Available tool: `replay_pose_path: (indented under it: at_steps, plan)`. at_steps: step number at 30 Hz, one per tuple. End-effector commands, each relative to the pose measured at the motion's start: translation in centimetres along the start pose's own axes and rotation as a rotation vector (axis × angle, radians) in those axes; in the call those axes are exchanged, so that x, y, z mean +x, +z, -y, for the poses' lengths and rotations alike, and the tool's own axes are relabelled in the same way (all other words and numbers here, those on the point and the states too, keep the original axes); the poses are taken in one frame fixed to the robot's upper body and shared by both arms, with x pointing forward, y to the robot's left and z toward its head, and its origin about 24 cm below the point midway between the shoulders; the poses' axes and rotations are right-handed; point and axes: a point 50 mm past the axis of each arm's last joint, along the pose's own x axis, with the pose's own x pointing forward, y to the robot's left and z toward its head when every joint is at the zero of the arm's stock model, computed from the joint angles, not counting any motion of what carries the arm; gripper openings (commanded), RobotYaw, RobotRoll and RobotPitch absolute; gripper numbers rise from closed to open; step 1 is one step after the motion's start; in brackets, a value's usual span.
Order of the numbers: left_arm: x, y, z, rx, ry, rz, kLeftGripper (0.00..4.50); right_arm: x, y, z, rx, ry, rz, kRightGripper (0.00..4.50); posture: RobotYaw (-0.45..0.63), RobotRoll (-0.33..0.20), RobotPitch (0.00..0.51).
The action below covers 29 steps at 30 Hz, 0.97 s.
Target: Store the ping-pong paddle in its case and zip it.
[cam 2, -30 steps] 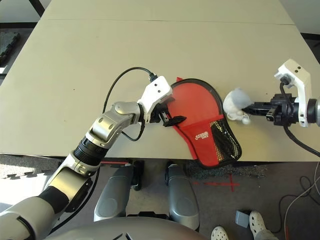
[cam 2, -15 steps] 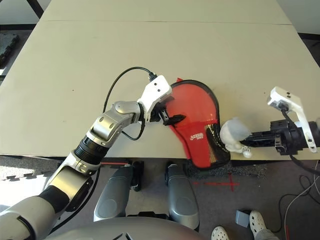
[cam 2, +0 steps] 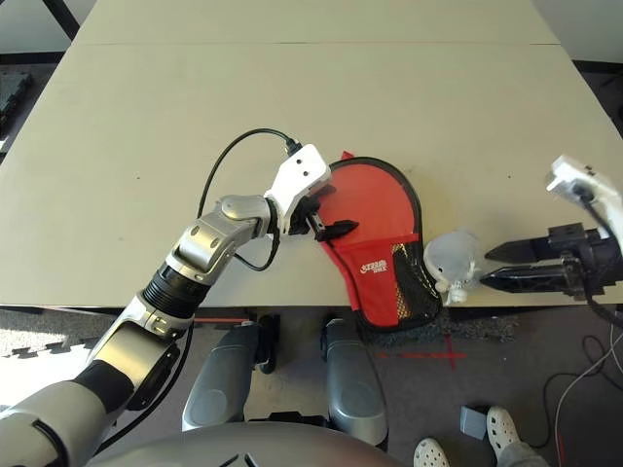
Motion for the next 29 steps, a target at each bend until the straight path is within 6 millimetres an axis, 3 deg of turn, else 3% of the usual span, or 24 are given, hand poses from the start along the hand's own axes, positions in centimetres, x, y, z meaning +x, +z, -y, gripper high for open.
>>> replay_pose_path:
  at_steps: [1,5,10,18,29]
  plan:
    - [-2.6,1.5,-1.6,-0.055,0.071,0.11,4.5,-0.1,0.4,2.2,0.03,-0.107,0.186,4.49,-0.08,0.0,0.238]
    - [-6.0,2.3,-4.8,-0.114,0.27,0.207,4.5,1.3,1.1,4.7,-0.004,-0.276,0.355,4.49,-0.07,0.0,0.237]
    - [-12.1,1.8,-9.6,-0.149,0.698,0.372,4.5,3.3,1.3,7.7,-0.036,-0.583,0.583,4.49,-0.04,0.0,0.241]
    - [-18.8,-1.2,-13.1,-0.088,1.241,0.473,4.5,4.9,0.9,10.0,-0.024,-0.932,0.743,4.49,0.01,0.0,0.244]
    - [-20.3,-4.4,-12.8,-0.041,1.465,0.547,4.5,6.4,0.7,10.6,-0.013,-1.056,0.823,4.49,0.03,0.0,0.229]
